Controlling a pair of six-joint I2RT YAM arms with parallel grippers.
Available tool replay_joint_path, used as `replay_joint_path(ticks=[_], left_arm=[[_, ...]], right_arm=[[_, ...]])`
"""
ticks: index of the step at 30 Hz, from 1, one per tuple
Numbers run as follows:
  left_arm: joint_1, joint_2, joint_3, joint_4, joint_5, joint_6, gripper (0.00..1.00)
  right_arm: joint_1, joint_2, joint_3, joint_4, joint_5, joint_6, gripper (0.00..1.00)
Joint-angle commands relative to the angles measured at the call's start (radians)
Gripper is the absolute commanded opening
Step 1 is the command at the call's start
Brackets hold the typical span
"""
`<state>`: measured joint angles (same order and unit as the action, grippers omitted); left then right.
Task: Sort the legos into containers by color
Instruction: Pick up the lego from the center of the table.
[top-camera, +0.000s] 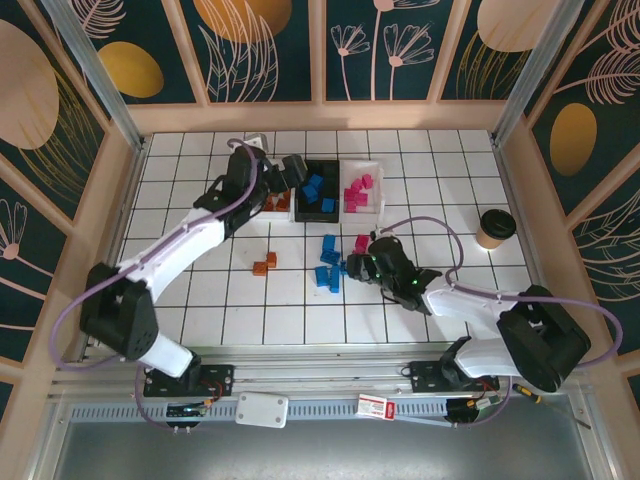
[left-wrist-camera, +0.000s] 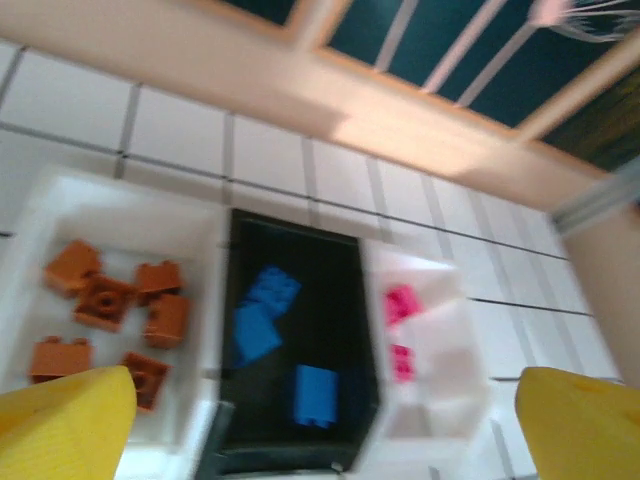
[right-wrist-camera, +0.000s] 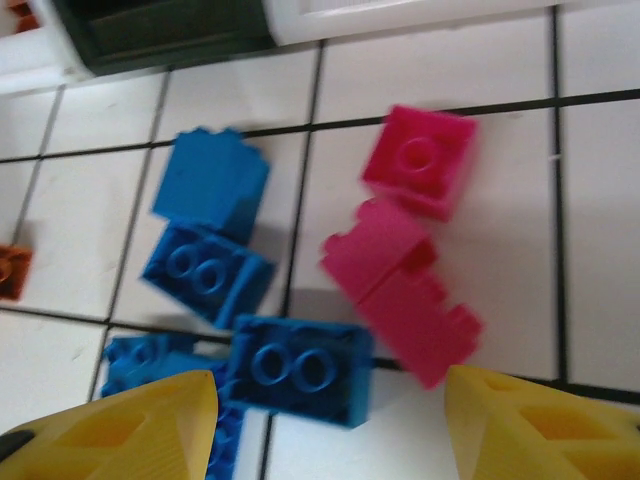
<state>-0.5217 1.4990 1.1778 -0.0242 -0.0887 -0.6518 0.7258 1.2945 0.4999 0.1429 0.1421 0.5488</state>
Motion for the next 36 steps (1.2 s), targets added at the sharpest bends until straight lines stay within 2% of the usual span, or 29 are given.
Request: replay_joint_path(ticks=[1,5,10,14,22,26,29,31,36], left_arm=[[-0.048,-0.088,-0.118,0.048,0.016,-0.011,0.99],[-0.067,-0.208,-0.286,0.101,0.038,-0.049,0.99],[-0.070,-0.318,-0.446,0.119,0.036,-0.071,0.99],[-0.069,-0.372,-0.520,0.101,0.012,-0.073,0.99],[-0.069,-0.410,-0.614,0.096,-0.007,-0.063,0.98],[-0.069,-0.408,-0.629,0.102,-0.014,-0.056,0.99],[-0.069,-0.402,-0.630,0.100,-0.020,-0.052,0.99],[-0.070,-0.400,-0.633,0.101,-0.020,-0.051,0.99],[-0.069,-0.393,-0.639,0.102,-0.016,-0.050,0.99]], right_arm=[[-0.056,0.018,0.058,-0.017,0.019,-0.044,0.63],[-0.101,0.068,0.105,0.009,-0.001,-0.037,0.63],[-0.112,0.218,0.228,-0.030,0.025,0.003,0.64],[-0.104,0.297,0.275,-0.069,0.033,0.042,0.63],[-0.057,0.358,0.281,-0.120,0.094,0.075,0.61],[-0.050,0.376,0.282,-0.120,0.082,0.074,0.53],[-0.042,0.366,0.277,-0.120,0.086,0.071,0.42],[-0.038,0.346,0.268,-0.116,0.089,0.067,0.33],[-0.037,0.279,0.223,-0.093,0.094,0.043,0.22]])
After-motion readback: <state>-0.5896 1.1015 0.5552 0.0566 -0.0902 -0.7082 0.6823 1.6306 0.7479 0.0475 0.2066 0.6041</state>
